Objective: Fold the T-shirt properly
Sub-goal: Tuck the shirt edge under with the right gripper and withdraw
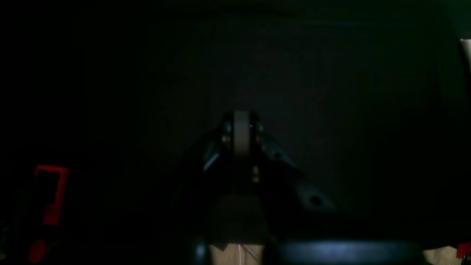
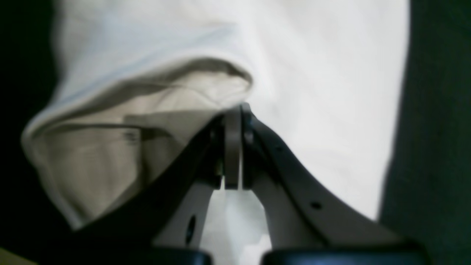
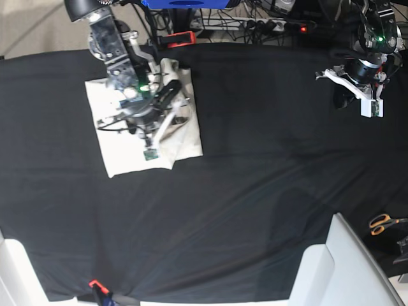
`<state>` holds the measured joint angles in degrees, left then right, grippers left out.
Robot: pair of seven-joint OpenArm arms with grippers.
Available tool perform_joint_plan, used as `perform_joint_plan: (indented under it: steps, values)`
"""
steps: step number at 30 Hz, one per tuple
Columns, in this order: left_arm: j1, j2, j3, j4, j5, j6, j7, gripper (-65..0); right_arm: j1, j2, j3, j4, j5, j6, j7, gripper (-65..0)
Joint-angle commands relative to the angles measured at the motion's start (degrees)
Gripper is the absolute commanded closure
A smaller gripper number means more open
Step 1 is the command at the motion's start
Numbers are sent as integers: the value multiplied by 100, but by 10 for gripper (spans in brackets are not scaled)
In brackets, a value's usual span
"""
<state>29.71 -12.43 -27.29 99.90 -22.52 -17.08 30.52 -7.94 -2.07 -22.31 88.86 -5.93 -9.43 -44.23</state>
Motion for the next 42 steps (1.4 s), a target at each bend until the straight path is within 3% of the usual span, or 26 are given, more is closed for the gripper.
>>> perform_joint_plan:
  steps: [1, 9, 15, 17, 20, 23, 25, 28, 34, 38, 42]
  values:
    - [22, -63, -36, 81, -38, -11, -112, 0, 122, -26, -77, 59, -18, -11, 93, -5]
    - [31, -63, -36, 72, -38, -11, -112, 0, 474, -352, -561, -460, -18, -20, 119, -5]
    - [22, -63, -36, 72, -38, -11, -103, 0, 570, -360, -1159, -310, -18, -46, 93, -5]
    - [22, -63, -36, 72, -29, -11, -103, 0, 535, -317, -1167, -178, -18, -46, 32, -5]
    - [13, -63, -27, 63, -29, -11, -103, 0, 351, -273, -1132, 253, -35, -46, -496, -5]
    - [13, -63, -27, 63, -29, -11, -103, 0, -27, 70, -1132, 1044, -44, -46, -760, -5]
    - [13, -81, -36, 63, -29, -11, -103, 0, -274, 123, -1115, 1307, -44, -55, -768, -5]
    - [22, -116, -62, 63, -29, -11, -103, 0, -643, 132, -780, 1299, -44, -55, -628, -5]
    - [-31, -116, -212, 63, -29, -11, -76, 0, -836, 123, -578, 376, -18, -55, 251, -5]
    - [-40, -98, -177, 63, -29, -11, -68, 0, -951, -193, -605, -38, -18, -55, 515, -5]
    - [-136, -81, -177, 63, -29, -11, -59, 0, -959, -308, -807, -178, -18, -55, 621, -5]
